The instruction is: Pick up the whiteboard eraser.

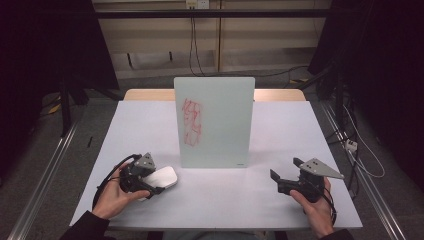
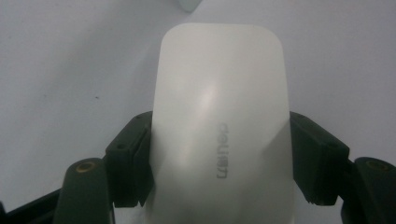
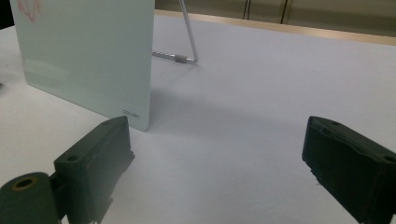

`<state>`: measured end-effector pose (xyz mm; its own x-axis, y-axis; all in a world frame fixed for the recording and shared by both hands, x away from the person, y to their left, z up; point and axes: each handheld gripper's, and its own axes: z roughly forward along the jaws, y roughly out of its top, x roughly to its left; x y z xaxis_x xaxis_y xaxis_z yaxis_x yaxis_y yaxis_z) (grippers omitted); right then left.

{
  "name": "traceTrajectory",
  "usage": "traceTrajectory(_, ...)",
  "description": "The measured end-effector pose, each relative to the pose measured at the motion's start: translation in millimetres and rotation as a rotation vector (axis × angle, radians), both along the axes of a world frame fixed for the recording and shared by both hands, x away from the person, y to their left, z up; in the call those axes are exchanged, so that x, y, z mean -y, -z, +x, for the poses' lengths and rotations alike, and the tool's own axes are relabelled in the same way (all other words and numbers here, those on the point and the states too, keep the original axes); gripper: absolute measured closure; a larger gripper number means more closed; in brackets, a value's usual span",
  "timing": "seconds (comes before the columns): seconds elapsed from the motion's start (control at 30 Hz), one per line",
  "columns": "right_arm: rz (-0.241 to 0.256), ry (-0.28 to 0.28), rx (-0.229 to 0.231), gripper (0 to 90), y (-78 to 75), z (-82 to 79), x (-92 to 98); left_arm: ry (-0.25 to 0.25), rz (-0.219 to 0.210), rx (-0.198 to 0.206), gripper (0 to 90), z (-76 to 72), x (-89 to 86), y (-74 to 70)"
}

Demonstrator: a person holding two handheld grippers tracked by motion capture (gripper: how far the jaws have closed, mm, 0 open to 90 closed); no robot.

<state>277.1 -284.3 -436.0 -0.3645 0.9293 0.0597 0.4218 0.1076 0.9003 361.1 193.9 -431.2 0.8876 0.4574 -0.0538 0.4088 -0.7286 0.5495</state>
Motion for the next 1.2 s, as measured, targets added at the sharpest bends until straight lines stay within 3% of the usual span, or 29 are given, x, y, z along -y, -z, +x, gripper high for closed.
traceTrajectory(0.2, 0.002, 0.002, 0.001, 8.0, 0.0, 0.2, 0.2, -0.033, -0.046, 0.016, 30.9, -0.7, -2.5, -4.3)
traceTrajectory(0.23, 0.004, 0.003, 0.000, 8.0, -0.1, 0.4, 0.1, -0.050, -0.042, 0.037, 30.9, -1.6, -2.6, -5.5)
traceTrajectory(0.27, 0.004, 0.004, 0.000, 8.0, -0.2, 0.6, 0.2, -0.040, -0.065, 0.028, 30.9, -0.6, -3.8, -5.9)
traceTrajectory(0.37, 0.008, 0.005, -0.002, 8.0, 0.0, 0.9, 0.1, -0.053, -0.082, 0.051, 30.9, -1.0, -5.7, -8.4)
traceTrajectory(0.57, 0.012, 0.009, -0.014, 8.0, 1.2, 3.3, 0.4, -0.097, -0.143, 0.075, 31.0, -2.9, -9.3, -12.2)
traceTrajectory(0.73, 0.011, 0.005, -0.013, 8.1, 1.2, 3.0, -0.6, -0.123, -0.177, 0.110, 31.0, -6.0, -10.6, -16.4)
traceTrajectory(0.77, 0.008, 0.006, -0.010, 8.2, 1.0, 2.9, -0.6, -0.133, -0.168, 0.132, 31.0, -7.6, -10.0, -17.6)
traceTrajectory(0.97, 0.009, 0.009, -0.011, 8.2, 1.0, 2.9, 0.1, -0.143, -0.223, 0.148, 31.0, -9.7, -8.8, -20.4)
traceTrajectory(1.2, 0.012, 0.001, -0.006, 8.8, 0.4, 1.5, 0.4, -0.189, -0.273, 0.161, 31.0, -12.3, -10.3, -22.7)
